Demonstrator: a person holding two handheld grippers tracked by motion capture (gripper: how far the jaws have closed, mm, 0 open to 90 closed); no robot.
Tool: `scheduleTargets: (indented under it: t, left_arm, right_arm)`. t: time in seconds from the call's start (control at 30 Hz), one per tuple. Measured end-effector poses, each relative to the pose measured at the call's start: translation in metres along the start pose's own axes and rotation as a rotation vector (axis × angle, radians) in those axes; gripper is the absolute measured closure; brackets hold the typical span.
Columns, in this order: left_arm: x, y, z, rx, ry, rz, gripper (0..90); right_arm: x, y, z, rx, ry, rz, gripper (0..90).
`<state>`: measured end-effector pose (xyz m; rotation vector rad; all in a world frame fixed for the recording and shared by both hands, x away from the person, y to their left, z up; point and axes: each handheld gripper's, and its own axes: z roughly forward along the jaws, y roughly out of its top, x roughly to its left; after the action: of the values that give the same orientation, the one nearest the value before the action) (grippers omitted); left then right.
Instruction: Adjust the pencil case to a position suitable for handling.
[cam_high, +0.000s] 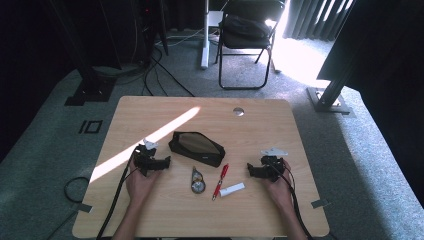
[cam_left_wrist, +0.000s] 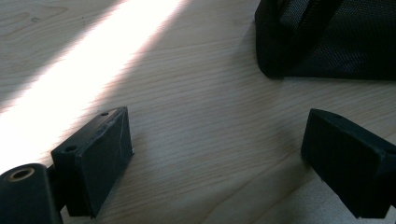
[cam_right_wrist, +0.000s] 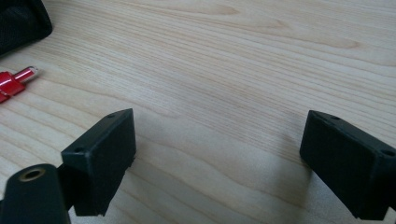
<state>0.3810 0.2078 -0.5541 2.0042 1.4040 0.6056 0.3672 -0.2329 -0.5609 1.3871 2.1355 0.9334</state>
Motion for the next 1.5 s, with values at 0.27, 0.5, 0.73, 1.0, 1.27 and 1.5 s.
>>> scheduleTargets:
  t: [0.27, 0.5, 0.73, 1.0, 1.27, 1.5]
  left_arm:
    - [0.0, 0.0, 0.0, 0.0, 0.002, -0.001, 8.9]
    - [0.0, 0.0, 0.0, -0.001, 0.001, -0.002, 8.9]
    - [0.0, 0.0, 0.0, -0.001, 0.001, -0.002, 8.9]
    - [0.0, 0.0, -0.001, 0.001, 0.002, -0.002, 8.9]
    - [0.0, 0.0, -0.001, 0.001, 0.002, -0.002, 8.9]
    - [0.0, 0.0, -0.001, 0.001, 0.002, -0.002, 8.9]
  right_arm:
    - [0.0, 0.0, 0.0, 0.0, 0.0, -0.001, 10.5]
    - [-0.001, 0.001, 0.0, 0.008, 0.013, -0.013, 10.5]
    - [0.006, 0.008, -0.013, -0.038, -0.029, -0.043, 24.9]
    - [0.017, 0.027, -0.03, -0.1, 0.04, -0.07, 33.6]
    - [0.035, 0.053, -0.032, -0.132, 0.1, -0.14, 40.8]
    - [0.051, 0.074, -0.028, -0.143, 0.179, -0.176, 45.9]
